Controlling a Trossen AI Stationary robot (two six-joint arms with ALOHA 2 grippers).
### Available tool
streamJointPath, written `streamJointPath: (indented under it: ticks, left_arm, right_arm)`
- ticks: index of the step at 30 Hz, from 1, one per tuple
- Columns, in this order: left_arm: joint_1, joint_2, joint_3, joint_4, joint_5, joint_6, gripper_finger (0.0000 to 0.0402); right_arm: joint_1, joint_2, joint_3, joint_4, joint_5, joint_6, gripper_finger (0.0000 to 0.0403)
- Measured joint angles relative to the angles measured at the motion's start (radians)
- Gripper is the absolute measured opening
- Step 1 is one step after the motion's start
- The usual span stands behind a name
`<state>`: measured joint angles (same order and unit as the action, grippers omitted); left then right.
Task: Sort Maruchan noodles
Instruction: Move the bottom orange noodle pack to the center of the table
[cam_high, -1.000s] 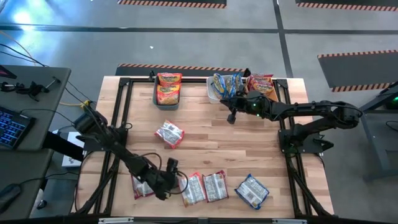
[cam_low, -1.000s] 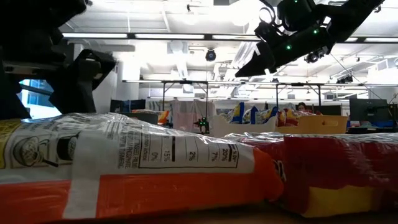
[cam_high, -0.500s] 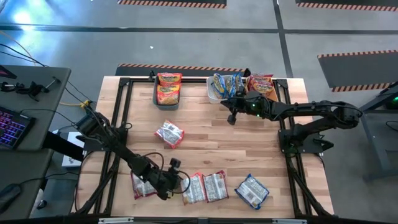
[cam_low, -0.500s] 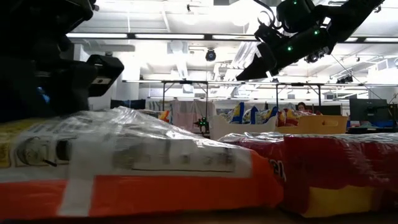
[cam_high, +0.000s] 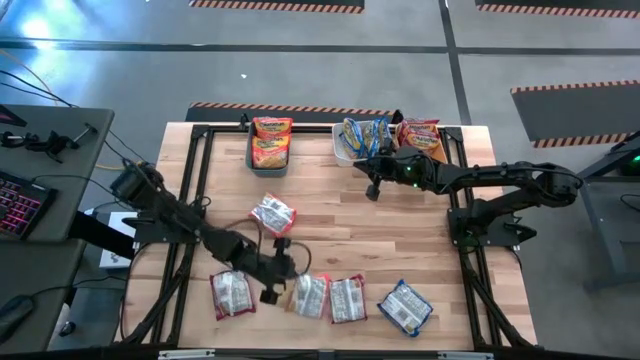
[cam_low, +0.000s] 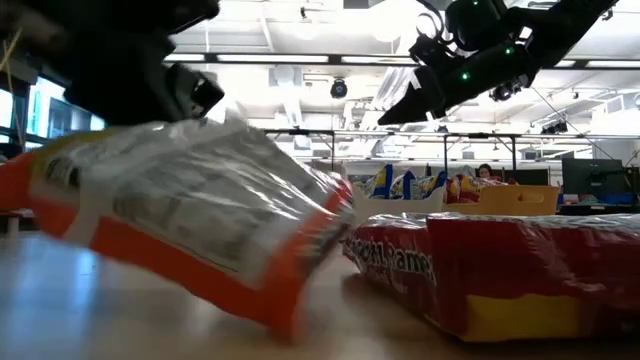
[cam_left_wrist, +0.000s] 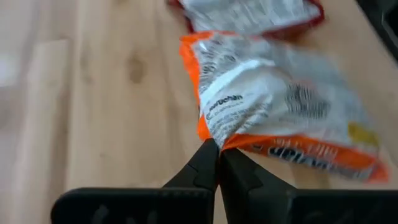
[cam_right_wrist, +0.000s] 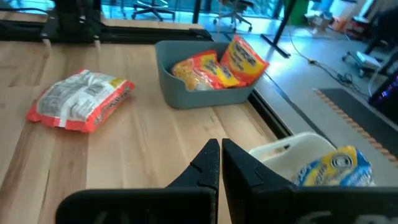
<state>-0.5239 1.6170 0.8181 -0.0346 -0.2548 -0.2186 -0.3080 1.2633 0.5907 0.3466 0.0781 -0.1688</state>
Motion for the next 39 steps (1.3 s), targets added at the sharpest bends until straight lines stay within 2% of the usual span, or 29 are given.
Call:
streamJointPath:
  ticks: [6,12,14,18,21,25,30,34,37,39]
  left_arm:
    - [0.115,-0.128,0.000,-0.101,0.073,-0.034,0.0000]
    - [0.287,-0.236,0.000,-0.157,0.258,-0.138,0.0000]
    - [0.346,-0.266,0.000,-0.187,0.292,-0.145,0.0000]
    - [0.502,-0.323,0.000,-0.235,0.361,-0.162,0.0000]
    - [0.639,-0.337,0.001,-0.231,0.454,-0.161,0.0000]
    - [0.845,-0.321,0.000,-0.210,0.602,-0.208,0.0000]
    - [1.049,-0.287,0.001,-0.188,0.773,-0.226,0.0000]
    - [1.106,-0.271,0.000,-0.237,0.807,-0.206,0.0000]
    - [1.085,-0.272,0.000,-0.289,0.788,-0.162,0.0000]
    - [1.049,-0.272,0.000,-0.296,0.740,-0.146,0.0000]
  right_arm:
    - [-0.012,0.000,0.000,0.034,-0.060,-0.034,0.0000]
    - [-0.053,0.003,0.000,0.092,-0.164,-0.014,0.0000]
    - [-0.067,0.008,0.000,0.107,-0.192,-0.014,0.0000]
    - [-0.088,0.015,0.005,0.130,-0.200,-0.015,0.0000]
    - [-0.101,0.037,0.026,0.129,-0.199,-0.015,0.0005]
    - [-0.121,0.103,0.077,0.117,-0.198,-0.016,0.0031]
    - [-0.148,0.213,0.205,0.011,-0.197,-0.041,0.0088]
    - [-0.173,0.266,0.339,-0.160,-0.195,-0.030,0.0127]
    - [-0.190,0.273,0.397,-0.245,-0.195,-0.046,0.0143]
    - [-0.199,0.272,0.401,-0.257,-0.209,-0.074,0.0145]
